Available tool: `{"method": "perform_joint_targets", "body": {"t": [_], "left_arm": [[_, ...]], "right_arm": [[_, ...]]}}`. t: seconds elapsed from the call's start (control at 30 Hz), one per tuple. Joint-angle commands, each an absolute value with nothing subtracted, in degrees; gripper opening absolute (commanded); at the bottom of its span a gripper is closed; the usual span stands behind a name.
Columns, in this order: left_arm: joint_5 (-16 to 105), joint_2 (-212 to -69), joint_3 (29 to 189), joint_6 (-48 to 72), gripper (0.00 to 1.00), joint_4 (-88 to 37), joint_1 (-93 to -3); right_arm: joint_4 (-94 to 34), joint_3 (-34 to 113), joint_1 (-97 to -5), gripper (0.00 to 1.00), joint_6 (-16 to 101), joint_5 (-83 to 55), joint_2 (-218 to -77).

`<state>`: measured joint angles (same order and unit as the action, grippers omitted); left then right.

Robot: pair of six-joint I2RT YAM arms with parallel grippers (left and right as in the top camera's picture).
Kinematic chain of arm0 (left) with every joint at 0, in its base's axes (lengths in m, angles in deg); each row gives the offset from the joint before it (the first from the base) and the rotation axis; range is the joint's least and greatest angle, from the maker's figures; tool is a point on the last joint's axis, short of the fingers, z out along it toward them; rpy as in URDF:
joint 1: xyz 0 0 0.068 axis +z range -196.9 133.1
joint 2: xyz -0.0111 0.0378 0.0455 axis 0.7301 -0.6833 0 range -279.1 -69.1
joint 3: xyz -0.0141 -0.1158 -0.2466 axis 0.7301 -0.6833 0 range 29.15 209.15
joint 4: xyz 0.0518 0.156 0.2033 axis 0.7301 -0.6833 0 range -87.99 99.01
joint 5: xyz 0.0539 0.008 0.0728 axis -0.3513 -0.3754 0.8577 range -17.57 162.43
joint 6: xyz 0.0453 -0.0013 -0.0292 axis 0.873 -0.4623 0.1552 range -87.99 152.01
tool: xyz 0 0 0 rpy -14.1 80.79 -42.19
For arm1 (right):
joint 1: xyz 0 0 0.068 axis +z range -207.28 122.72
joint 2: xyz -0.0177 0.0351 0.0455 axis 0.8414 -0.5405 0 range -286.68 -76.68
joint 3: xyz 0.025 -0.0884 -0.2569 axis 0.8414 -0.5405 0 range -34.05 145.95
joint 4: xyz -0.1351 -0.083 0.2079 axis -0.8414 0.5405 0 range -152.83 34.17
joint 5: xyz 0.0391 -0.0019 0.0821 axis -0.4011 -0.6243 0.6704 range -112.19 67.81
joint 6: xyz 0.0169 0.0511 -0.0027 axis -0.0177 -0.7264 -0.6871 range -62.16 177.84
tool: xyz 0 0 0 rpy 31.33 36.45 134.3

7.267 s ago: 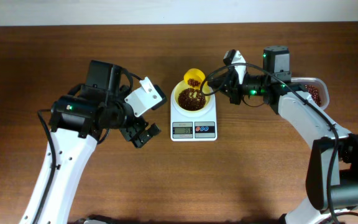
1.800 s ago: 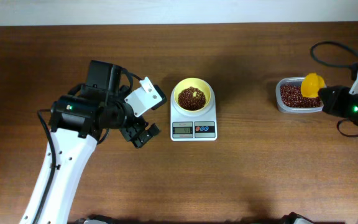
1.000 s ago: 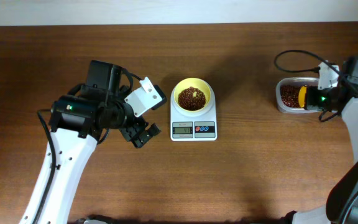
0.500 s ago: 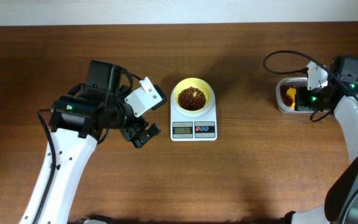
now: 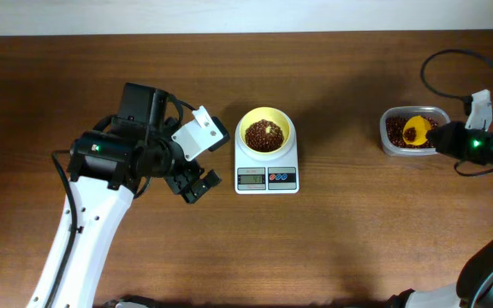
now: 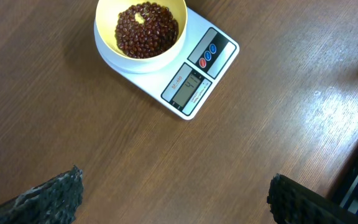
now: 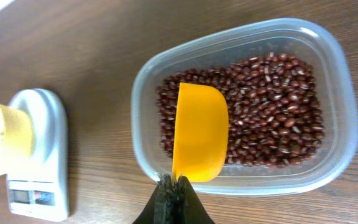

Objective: Scoop item into bowl and weigh 50g on scale
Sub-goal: 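Carry the scoop over the yellow bowl and tip beans in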

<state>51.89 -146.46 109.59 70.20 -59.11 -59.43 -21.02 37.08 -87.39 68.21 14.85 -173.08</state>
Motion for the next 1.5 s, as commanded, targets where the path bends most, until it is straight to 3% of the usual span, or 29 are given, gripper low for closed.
{"method": "perform_joint_targets", "body": {"t": [0.0,0.3,0.6,0.83,1.13,1.47], "left_arm": [[51.9,-146.3,109.6,70.7,0.99,-59.2,-59.5],[51.9,-146.3,109.6,70.7,0.99,-59.2,-59.5],[51.9,-146.3,109.6,70.7,0.99,-59.2,-59.5],[51.9,-146.3,109.6,70.7,0.99,-59.2,-59.5],[51.9,-146.3,109.6,70.7,0.99,-59.2,-59.5],[51.9,-146.3,109.6,70.7,0.99,-59.2,-59.5]], "right_arm": [[-21.0,36.6,-88.4,0.04,67.9,26.0,-173.5],[-19.4,36.6,-87.6,0.04,67.9,43.4,-173.5],[-21.2,36.6,-71.3,0.04,67.9,43.4,-173.5],[-29.5,36.6,-61.1,0.04,67.9,43.3,-173.5],[-34.8,36.6,-56.4,0.04,67.9,38.8,-173.5],[-40.8,36.6,-50.0,0.04,68.5,23.3,-173.5]]}}
